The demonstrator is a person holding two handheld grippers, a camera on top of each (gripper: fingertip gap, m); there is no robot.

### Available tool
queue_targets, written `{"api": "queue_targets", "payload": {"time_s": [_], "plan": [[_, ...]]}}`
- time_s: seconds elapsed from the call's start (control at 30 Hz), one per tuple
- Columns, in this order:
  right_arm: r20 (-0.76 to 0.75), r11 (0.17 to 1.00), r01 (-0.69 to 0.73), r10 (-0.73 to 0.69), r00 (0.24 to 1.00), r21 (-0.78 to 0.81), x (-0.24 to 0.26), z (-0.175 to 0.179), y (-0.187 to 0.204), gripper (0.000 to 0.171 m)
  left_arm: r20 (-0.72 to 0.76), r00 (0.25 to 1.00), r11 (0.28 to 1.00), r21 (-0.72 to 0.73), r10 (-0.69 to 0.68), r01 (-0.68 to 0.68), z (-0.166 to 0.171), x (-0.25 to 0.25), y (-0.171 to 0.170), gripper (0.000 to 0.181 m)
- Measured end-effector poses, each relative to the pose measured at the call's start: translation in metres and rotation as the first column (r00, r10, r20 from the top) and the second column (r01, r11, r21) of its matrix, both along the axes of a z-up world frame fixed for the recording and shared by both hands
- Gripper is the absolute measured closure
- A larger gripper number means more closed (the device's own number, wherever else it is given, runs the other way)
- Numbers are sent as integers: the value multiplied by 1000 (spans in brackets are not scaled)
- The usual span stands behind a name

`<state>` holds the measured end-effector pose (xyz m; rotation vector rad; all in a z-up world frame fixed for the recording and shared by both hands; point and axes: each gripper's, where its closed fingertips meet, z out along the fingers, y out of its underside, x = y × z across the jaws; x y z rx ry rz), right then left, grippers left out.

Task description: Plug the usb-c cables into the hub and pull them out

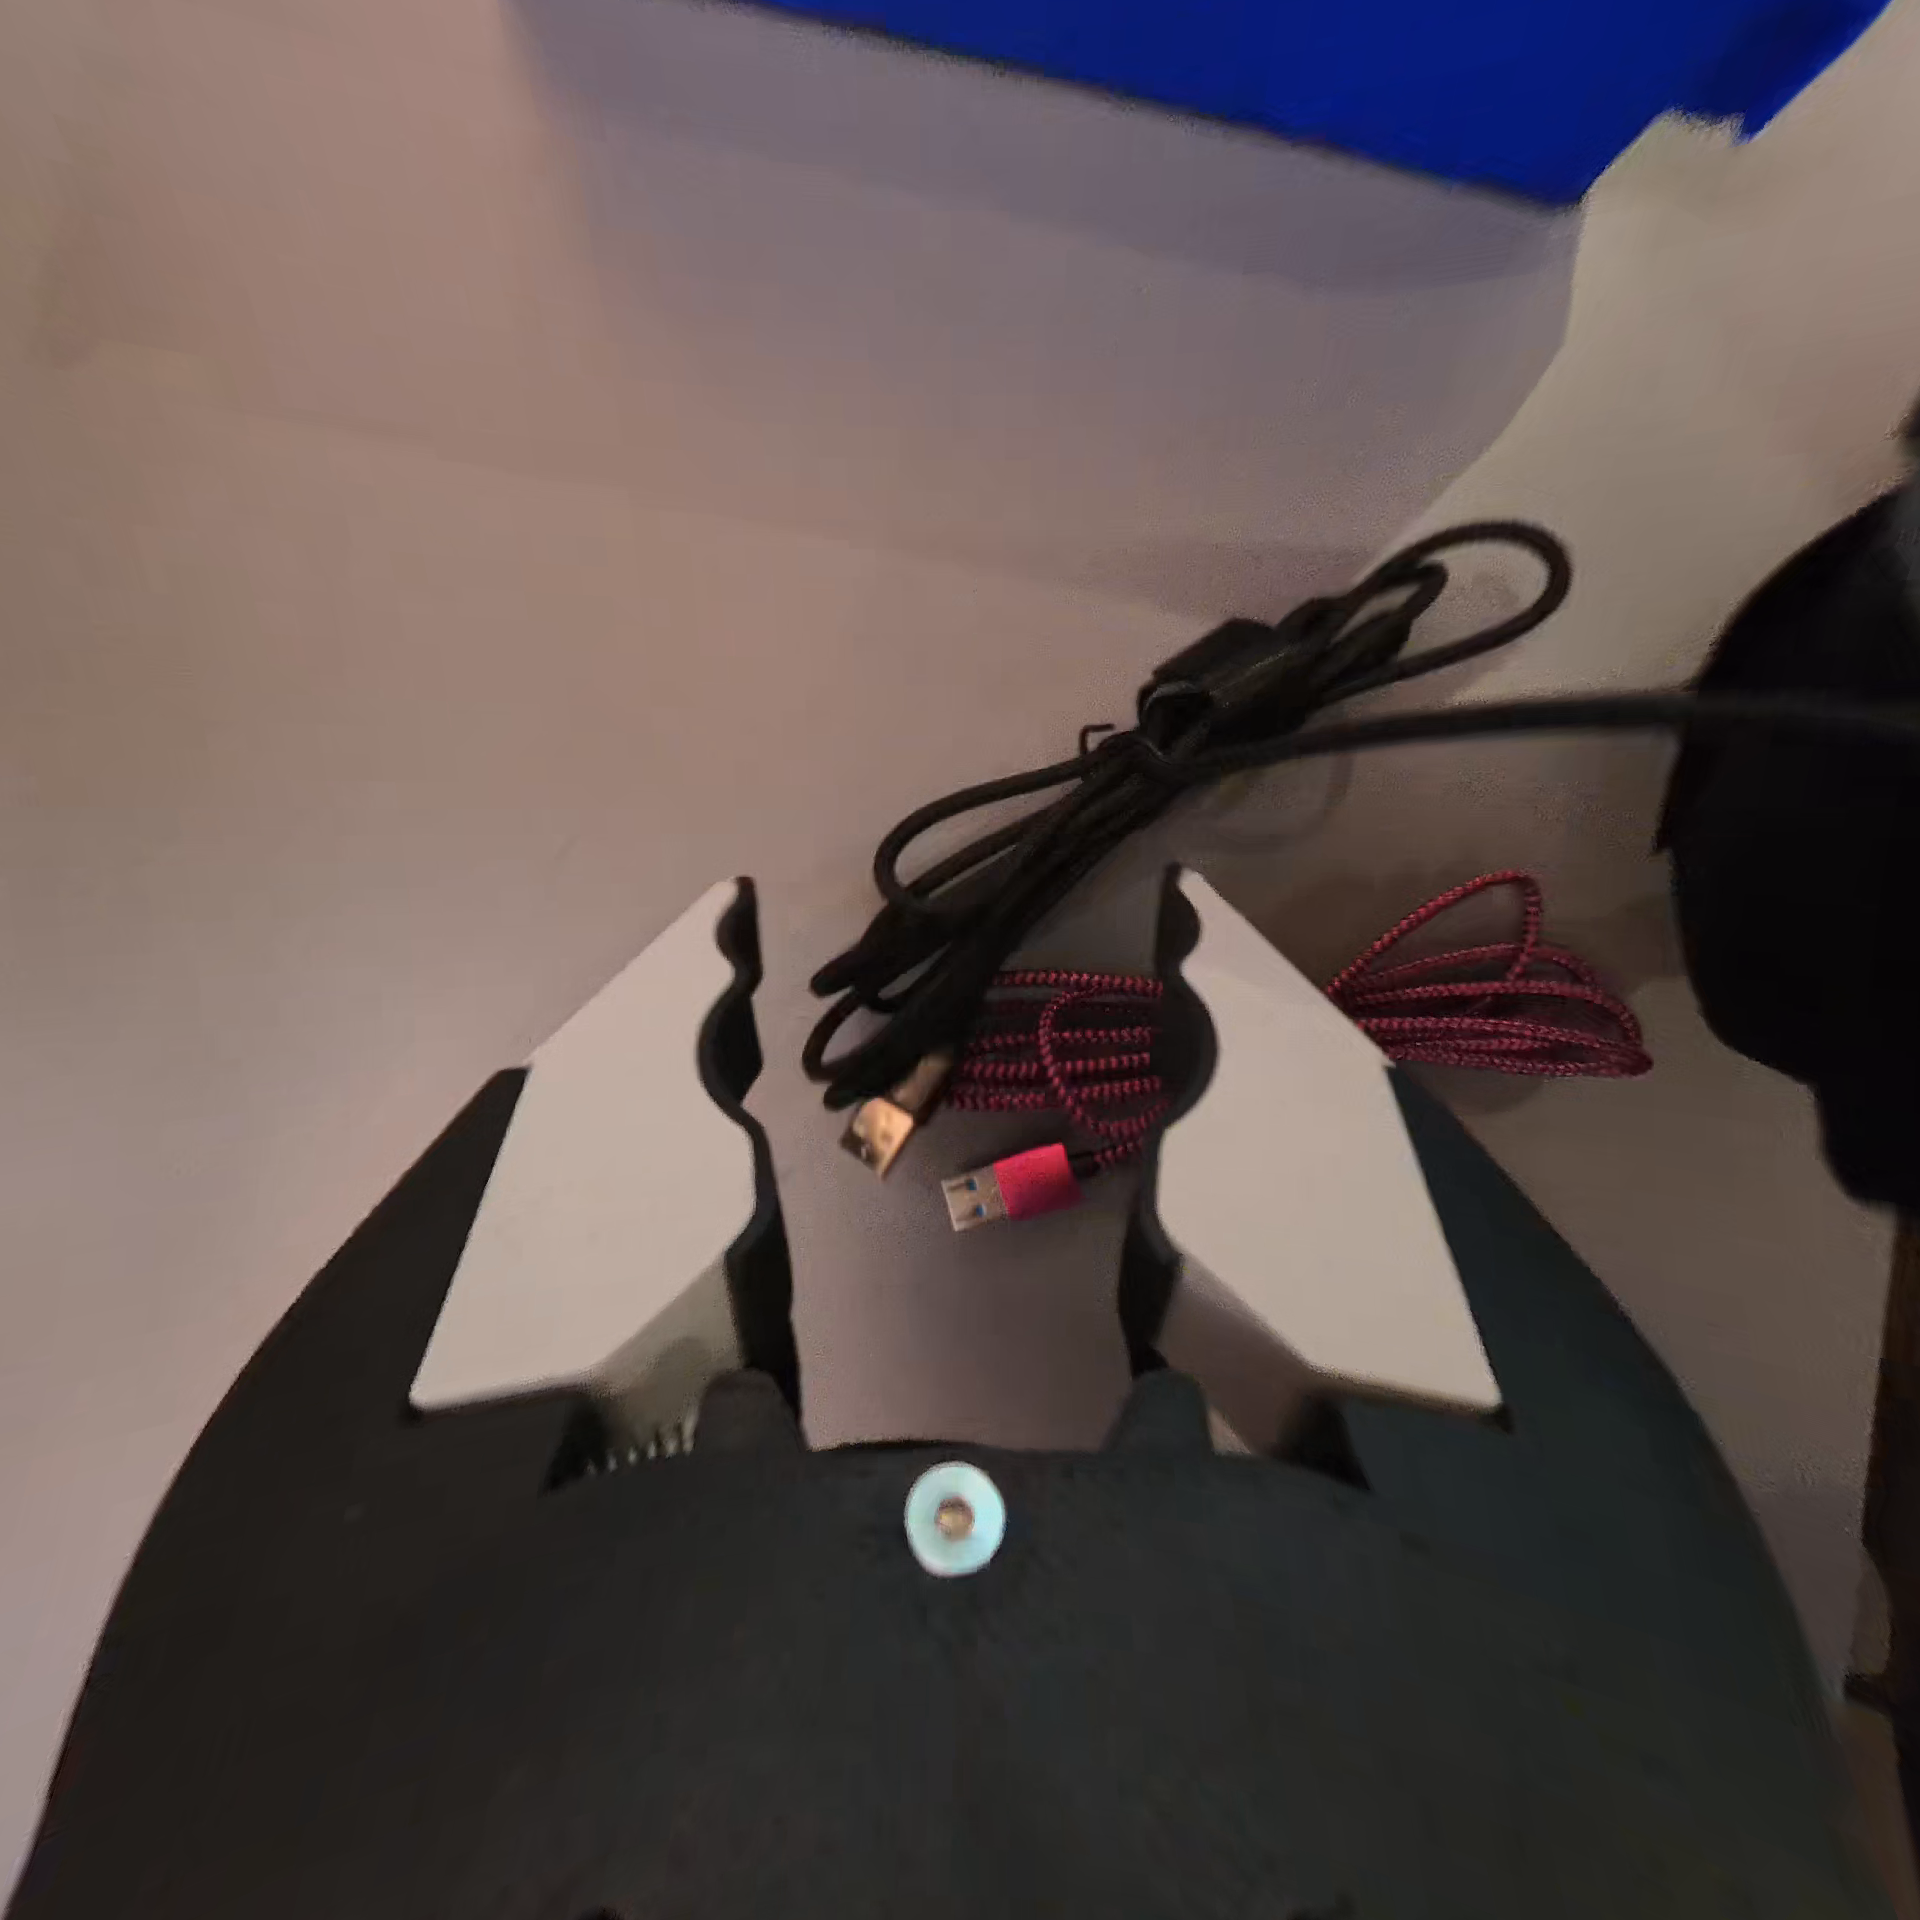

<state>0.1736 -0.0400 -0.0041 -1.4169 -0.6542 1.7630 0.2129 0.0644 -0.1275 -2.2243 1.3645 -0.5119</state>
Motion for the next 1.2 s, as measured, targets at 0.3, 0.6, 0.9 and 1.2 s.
{"api": "queue_targets", "payload": {"time_s": [0.3,0.6,0.9,1.2], "plan": [[-127,974,213,-222,967,-82,27,11,38,170,494,864,906,313,100,-284,109,-61,-42,135],[-41,957,291,-292,956,-17,16,7,40,169,43,997,657,754,-60,7,114,-12,-99,163],[-21,950,312,-312,950,-28,20,7,40,163,-39,999,585,811,35,11,112,-10,-84,178],[220,979,3,-48,974,202,14,-9,-37,138,464,882,869,402,78,-288,145,-46,-68,178]]}}
